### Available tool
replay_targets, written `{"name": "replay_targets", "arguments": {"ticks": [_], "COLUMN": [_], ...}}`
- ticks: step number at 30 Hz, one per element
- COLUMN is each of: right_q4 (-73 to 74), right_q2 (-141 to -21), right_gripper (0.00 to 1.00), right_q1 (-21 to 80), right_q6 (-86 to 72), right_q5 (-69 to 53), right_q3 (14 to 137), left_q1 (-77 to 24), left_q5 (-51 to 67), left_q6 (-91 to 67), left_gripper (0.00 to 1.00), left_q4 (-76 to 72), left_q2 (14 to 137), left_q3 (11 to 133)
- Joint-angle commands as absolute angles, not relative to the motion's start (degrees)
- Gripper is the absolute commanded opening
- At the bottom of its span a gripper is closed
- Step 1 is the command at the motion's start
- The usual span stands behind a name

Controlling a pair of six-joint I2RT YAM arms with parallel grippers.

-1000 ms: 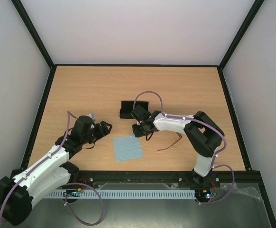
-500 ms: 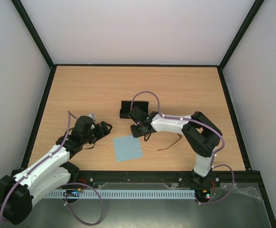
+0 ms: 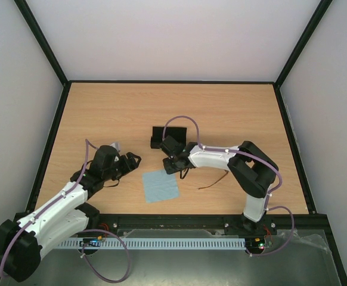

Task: Organize the sunglasses
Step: Fold the glasses cleaning cloth at the center of the board.

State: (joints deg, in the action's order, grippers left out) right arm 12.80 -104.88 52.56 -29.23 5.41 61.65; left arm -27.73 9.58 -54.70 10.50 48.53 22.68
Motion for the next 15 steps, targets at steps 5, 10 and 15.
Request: {"name": "replay_targets", "arguments": {"ticks": [5, 10, 15], "right_q4": [16.24, 15.91, 15.84], "right_q2": [-105.63, -104.51, -102.80], "right_gripper": [0.07, 0.02, 0.01], "right_q1": [53.10, 53.11, 53.09], "right_q6": [-30.41, -30.38, -29.89], "right_q5": [6.83, 6.88, 7.27], "right_q3": [58.43, 57.66, 57.97], "left_q1": [-27.95, -28.19, -29.66], "left_q5": [9.96, 10.75, 10.66], "left_q6": [-55.19, -54.73, -54.32], "left_gripper": [0.80, 0.80, 0.81], "left_q4": [9.32, 8.90, 8.54], "left_q2": [49.25, 50.37, 52.68], "left_q3": [21.80, 22.00, 22.71]}}
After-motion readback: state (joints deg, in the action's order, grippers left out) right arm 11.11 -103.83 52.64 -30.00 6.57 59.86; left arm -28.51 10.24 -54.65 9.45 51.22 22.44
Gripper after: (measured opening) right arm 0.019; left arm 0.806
